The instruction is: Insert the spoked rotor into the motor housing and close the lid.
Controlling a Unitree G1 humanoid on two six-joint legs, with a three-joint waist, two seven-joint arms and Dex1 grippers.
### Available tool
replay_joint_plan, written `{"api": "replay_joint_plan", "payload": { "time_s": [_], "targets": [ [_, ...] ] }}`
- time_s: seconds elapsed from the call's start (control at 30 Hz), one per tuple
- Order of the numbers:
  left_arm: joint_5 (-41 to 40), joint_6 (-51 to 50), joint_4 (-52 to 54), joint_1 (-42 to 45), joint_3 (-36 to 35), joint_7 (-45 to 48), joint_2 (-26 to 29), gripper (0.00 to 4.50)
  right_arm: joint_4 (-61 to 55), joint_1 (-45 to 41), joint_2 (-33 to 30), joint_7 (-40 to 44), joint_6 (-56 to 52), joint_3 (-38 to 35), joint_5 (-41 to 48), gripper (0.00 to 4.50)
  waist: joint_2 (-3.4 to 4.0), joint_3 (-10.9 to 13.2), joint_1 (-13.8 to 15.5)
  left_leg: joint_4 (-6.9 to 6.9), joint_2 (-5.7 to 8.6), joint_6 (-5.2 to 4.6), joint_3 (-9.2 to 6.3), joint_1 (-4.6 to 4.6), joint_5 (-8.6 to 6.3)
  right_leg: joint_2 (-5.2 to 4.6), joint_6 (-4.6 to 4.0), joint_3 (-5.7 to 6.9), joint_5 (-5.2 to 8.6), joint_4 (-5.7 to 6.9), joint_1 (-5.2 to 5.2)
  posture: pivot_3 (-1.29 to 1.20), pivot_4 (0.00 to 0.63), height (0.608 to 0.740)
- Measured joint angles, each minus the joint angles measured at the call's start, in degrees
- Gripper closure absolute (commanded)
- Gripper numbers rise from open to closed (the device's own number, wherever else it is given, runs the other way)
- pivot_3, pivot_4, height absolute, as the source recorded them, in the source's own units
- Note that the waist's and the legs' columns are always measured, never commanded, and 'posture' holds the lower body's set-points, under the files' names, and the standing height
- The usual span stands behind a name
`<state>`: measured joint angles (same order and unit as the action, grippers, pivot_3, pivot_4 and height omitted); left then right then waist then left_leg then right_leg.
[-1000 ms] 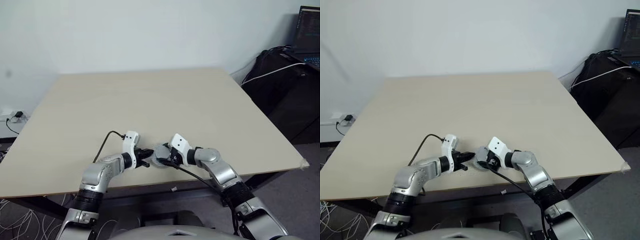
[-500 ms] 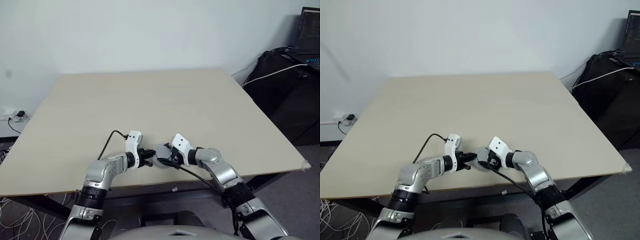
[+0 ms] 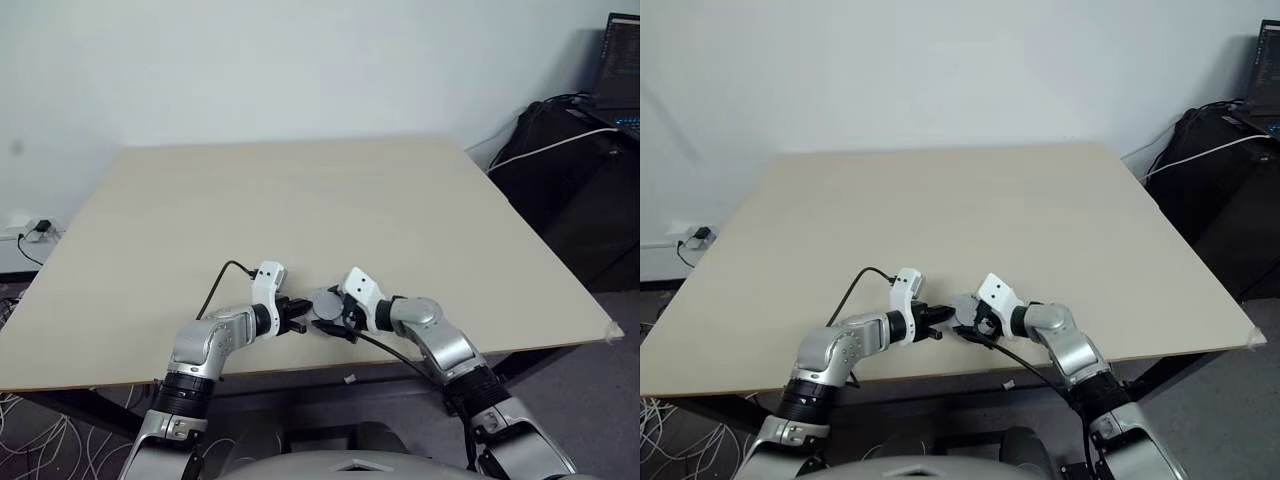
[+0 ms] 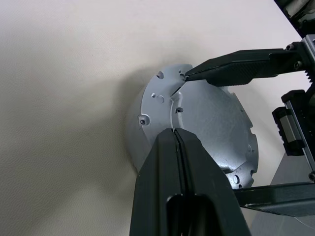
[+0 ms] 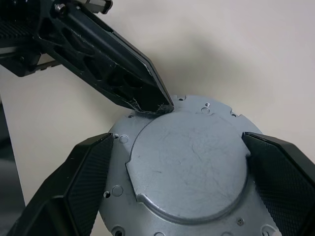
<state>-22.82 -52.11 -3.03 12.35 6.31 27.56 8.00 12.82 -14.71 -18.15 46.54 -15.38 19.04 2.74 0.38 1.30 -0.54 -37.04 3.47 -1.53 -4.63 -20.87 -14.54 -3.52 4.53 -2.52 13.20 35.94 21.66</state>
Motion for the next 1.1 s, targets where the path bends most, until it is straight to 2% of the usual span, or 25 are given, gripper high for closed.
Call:
{"api": "replay_joint_plan", "payload": {
  "time_s": [0.4, 0.57, 0.67, 0.73, 0.9, 1.1],
  "targets": [
    [0.01, 0.05, 0.33, 0.0, 0.31, 0.09, -0.45, 4.5, -10.45, 0.76, -1.22, 0.5, -4.77, -8.89, 9.24, 0.02, -0.05, 0.11, 0.52, 0.0, 0.04, -0.02, -0.07, -0.28, -0.01, -0.02, 0.03, 0.02, 0.01, -0.03, 0.2, 0.0, 0.0, 0.74],
    [-0.02, 0.14, 0.46, 0.0, 0.88, 0.21, -0.9, 4.5, -16.14, 5.6, -4.05, -3.47, -16.59, -12.45, 12.03, 0.02, -0.08, 0.12, 1.56, -0.01, 0.06, -0.07, -0.11, -0.48, -0.07, -0.06, 0.02, 0.04, 0.1, -0.06, 0.39, 0.0, 0.0, 0.74],
    [-0.07, 0.17, 0.72, -0.03, 0.94, 0.41, -0.89, 4.5, -19.08, 8.36, -3.85, -7.07, -28.26, -17.26, 16.91, 0.02, -0.06, 0.11, 1.97, -0.02, 0.07, -0.08, -0.07, -0.84, -0.06, -0.07, -0.04, 0.0, 0.02, -0.03, 0.8, 0.0, 0.0, 0.74],
    [-0.12, 0.18, 0.81, -0.12, 0.93, 0.48, -0.93, 4.5, -21.81, 8.94, -2.27, -9.1, -36.66, -21.92, 22.36, 0.02, -0.05, 0.1, 2.18, -0.02, 0.06, -0.09, -0.06, -0.84, -0.06, -0.07, -0.23, 0.0, -0.09, -0.02, 0.81, 0.0, 0.0, 0.74],
    [-0.18, 0.22, 1.01, -0.56, 0.94, 0.55, -1.01, 4.5, -26.42, 9.06, 2.41, -14.53, -49.96, -28.26, 31.18, 0.02, -0.05, 0.1, 2.18, -0.02, 0.06, -0.1, -0.05, -0.84, -0.08, -0.07, 0.04, 0.02, 0.08, -0.04, 0.78, 0.0, 0.0, 0.74],
    [-0.19, 0.21, 1.26, -0.75, 0.93, 0.88, -0.96, 4.5, -24.77, 7.28, 7.13, -21.33, -60.56, -33.09, 35.22, 0.02, -0.03, 0.08, 2.11, -0.01, 0.06, -0.11, -0.01, -0.84, -0.09, -0.05, 0.04, 0.0, 0.07, -0.04, 0.8, 0.0, 0.0, 0.74]
  ]
}}
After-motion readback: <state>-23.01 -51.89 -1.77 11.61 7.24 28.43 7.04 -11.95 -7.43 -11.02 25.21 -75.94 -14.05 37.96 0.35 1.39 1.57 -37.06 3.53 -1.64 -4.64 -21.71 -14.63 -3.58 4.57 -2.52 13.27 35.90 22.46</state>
